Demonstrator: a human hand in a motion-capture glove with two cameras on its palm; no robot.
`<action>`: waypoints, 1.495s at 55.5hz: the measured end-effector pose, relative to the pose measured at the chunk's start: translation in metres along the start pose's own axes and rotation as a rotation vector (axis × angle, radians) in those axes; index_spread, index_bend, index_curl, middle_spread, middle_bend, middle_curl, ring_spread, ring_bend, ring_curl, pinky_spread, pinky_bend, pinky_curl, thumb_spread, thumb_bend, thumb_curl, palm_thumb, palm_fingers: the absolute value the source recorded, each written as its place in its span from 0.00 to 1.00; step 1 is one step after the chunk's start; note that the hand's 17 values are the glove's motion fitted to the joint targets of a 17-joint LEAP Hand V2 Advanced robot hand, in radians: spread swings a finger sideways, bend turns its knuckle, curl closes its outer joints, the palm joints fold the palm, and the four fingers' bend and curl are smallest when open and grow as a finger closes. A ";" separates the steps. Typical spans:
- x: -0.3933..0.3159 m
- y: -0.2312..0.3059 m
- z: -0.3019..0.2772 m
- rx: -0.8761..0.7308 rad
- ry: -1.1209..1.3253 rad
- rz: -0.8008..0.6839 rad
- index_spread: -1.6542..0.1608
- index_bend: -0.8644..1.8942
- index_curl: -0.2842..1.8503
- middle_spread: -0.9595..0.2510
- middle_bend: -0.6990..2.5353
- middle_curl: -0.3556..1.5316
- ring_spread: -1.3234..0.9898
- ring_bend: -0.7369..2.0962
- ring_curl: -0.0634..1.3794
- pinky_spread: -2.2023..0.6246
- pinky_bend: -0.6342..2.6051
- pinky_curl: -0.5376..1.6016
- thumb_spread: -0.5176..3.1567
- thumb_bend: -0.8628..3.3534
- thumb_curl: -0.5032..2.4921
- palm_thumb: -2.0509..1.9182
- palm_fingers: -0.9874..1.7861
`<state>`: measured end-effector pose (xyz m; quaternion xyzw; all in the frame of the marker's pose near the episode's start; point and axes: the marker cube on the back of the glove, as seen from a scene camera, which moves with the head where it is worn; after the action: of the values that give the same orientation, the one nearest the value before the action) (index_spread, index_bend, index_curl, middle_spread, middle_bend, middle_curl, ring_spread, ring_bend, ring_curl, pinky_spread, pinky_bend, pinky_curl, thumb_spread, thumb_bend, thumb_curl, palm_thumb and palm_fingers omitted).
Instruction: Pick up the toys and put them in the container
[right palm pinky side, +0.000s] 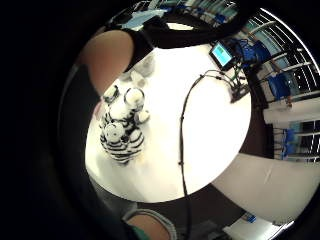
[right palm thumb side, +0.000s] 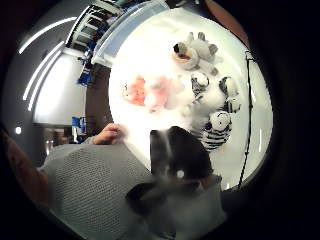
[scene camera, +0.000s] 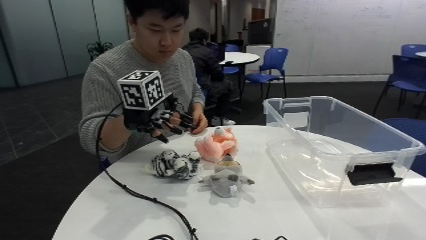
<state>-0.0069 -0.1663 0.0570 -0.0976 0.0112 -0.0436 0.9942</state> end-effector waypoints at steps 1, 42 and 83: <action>0.000 0.000 0.002 -0.002 -0.002 0.003 0.70 0.37 0.28 0.62 0.27 0.34 0.49 0.39 0.22 0.79 0.45 0.41 0.52 0.20 0.25 0.52 0.35; -0.006 -0.001 0.121 -0.110 0.246 0.252 0.73 0.30 0.18 0.63 0.30 0.38 0.54 0.55 0.32 0.75 0.61 0.46 0.51 0.22 0.29 0.59 0.39; -0.050 -0.082 -0.070 0.474 0.105 0.043 0.71 0.50 0.23 0.53 0.35 0.47 0.41 0.60 0.34 0.63 0.53 0.41 0.38 0.23 0.43 0.69 0.66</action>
<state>-0.0657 -0.2560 0.0047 0.1411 0.0545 -0.0288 0.9881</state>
